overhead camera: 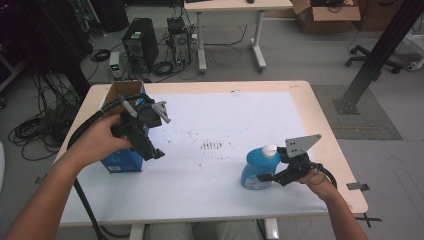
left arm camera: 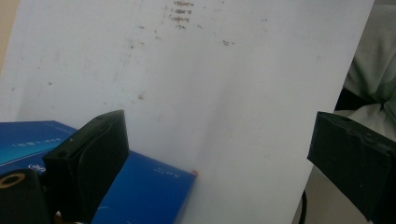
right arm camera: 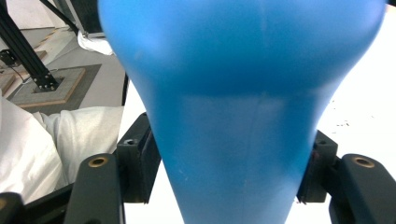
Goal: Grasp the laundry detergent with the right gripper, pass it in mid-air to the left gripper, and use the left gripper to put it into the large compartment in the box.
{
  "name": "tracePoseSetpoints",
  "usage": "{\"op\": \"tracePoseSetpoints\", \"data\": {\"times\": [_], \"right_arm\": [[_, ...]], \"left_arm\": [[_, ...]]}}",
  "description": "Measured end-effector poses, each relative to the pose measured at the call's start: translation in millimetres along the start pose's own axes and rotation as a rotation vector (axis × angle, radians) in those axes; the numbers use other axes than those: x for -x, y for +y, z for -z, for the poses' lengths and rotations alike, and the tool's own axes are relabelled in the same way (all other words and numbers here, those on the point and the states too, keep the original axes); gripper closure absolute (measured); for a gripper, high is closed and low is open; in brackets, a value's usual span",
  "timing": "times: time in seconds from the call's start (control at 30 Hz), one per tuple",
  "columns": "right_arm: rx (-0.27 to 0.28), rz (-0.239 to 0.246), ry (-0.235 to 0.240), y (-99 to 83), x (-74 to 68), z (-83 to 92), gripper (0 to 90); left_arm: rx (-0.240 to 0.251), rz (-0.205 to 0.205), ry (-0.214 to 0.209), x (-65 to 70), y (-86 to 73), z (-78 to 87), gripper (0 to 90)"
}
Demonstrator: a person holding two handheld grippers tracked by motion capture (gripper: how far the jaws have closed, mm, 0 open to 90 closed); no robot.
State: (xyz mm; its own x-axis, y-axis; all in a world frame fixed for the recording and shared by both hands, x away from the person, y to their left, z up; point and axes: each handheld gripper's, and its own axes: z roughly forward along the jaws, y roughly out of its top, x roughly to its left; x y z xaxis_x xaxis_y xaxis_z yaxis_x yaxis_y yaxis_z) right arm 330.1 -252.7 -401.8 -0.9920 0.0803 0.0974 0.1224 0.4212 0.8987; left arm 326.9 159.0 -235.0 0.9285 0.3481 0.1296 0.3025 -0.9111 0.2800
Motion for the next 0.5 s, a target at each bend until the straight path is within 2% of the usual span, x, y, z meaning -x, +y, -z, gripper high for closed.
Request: {"op": "tracePoseSetpoints", "data": {"times": [0.3, 0.5], "right_arm": [[0.008, -0.002, 0.002, -0.4, 1.9, 0.3, 40.5], [0.007, 0.019, -0.005, 0.0, 1.1, 0.7, 41.9]], "left_arm": [[-0.001, 0.001, -0.002, -0.4, -0.9, -1.3, 5.5], [-0.001, 0.001, -0.002, -1.0, -1.4, -1.4, 5.5]]}}
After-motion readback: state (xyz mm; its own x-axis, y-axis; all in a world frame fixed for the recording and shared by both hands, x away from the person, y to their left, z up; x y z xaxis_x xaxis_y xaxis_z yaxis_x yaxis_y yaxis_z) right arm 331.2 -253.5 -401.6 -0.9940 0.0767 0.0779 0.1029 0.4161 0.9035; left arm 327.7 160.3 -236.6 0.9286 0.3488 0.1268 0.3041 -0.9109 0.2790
